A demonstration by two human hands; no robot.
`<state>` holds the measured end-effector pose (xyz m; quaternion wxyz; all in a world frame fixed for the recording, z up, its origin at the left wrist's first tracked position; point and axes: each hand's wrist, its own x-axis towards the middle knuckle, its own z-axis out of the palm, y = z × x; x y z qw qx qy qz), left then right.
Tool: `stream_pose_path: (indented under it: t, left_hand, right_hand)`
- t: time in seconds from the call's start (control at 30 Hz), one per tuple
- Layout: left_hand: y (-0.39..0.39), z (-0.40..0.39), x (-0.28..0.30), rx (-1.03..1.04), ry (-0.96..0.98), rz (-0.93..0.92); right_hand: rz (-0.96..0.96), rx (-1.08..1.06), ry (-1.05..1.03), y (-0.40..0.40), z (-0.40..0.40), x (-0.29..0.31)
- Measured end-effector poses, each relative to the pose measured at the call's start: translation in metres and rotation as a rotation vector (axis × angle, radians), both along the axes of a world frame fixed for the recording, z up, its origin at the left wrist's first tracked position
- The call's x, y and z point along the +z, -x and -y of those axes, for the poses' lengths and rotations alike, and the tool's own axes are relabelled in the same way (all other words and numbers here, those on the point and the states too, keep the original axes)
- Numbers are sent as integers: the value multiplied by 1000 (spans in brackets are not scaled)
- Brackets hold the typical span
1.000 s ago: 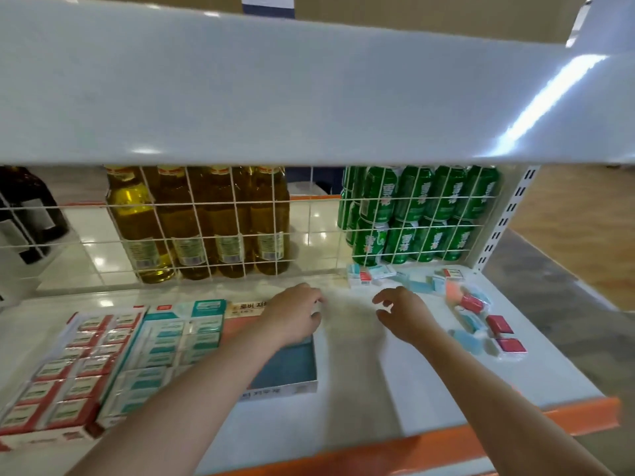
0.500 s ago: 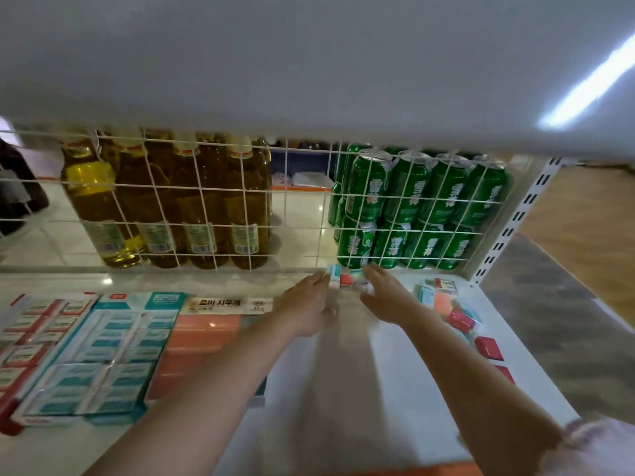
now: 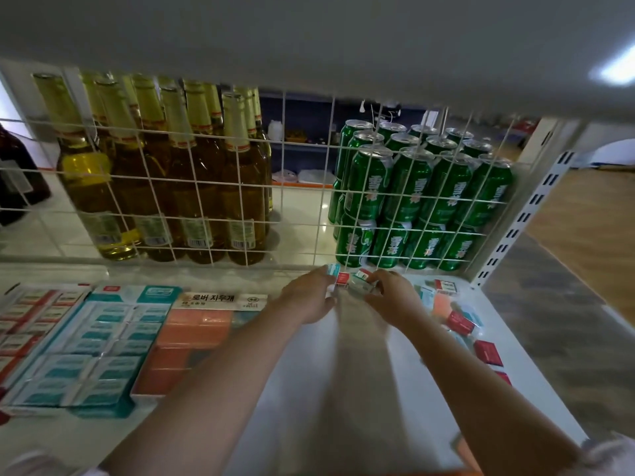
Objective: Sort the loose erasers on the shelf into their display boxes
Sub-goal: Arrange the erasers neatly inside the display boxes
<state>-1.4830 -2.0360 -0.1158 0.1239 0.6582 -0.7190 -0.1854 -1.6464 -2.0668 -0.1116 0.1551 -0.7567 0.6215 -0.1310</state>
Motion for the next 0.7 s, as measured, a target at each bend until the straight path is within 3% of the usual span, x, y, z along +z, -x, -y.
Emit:
stream_pose_path:
  t: [0.33, 0.53, 0.7]
  left_hand:
    - [17, 2, -11, 245, 118, -287]
    - [28, 0, -14, 389, 138, -228]
    - [27, -1, -15, 431, 100, -288]
  right_hand:
    - [28, 20, -8, 26, -14, 6]
    - [16, 19, -29, 32, -25, 6]
    - [47, -10, -35, 32, -31, 5]
